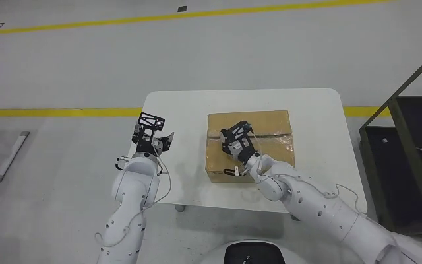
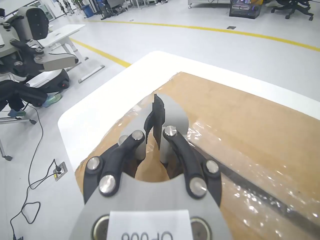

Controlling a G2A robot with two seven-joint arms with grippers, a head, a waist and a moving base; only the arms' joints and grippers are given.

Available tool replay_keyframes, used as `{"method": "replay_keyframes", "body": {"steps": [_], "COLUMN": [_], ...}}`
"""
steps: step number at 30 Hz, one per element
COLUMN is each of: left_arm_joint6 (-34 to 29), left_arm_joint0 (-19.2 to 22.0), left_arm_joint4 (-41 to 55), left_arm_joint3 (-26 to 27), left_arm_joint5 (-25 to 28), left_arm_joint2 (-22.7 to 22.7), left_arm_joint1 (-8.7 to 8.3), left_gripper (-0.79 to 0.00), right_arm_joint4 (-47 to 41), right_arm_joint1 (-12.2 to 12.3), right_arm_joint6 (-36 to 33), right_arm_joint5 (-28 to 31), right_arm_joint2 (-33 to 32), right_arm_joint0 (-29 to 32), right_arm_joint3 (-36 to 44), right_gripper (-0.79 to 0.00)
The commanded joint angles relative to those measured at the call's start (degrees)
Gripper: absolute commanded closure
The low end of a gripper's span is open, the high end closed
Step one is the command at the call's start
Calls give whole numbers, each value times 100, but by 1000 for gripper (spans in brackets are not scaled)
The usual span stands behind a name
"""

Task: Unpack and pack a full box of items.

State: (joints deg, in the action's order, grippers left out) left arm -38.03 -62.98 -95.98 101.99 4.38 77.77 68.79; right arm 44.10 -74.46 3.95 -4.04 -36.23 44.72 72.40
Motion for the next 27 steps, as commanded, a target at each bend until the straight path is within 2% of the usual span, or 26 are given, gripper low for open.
{"method": "replay_keyframes", "body": {"steps": [1,11,27], "left_arm_joint6": [0,0,0], "left_arm_joint0": [0,0,0], "left_arm_joint4": [0,0,0], "left_arm_joint3": [0,0,0], "left_arm_joint5": [0,0,0], "left_arm_joint2": [0,0,0], "left_arm_joint1": [0,0,0], "left_gripper": [-785,-785,-785], "right_arm_joint4": [57,148,322], "right_arm_joint1": [-19,13,284], "right_arm_joint6": [-23,-221,-783], "right_arm_joint5": [-33,-108,-158], "right_arm_joint2": [-40,-543,-1778], "right_arm_joint0": [19,329,1298], "right_arm_joint3": [-63,67,912], "right_gripper": [0,0,0]}}
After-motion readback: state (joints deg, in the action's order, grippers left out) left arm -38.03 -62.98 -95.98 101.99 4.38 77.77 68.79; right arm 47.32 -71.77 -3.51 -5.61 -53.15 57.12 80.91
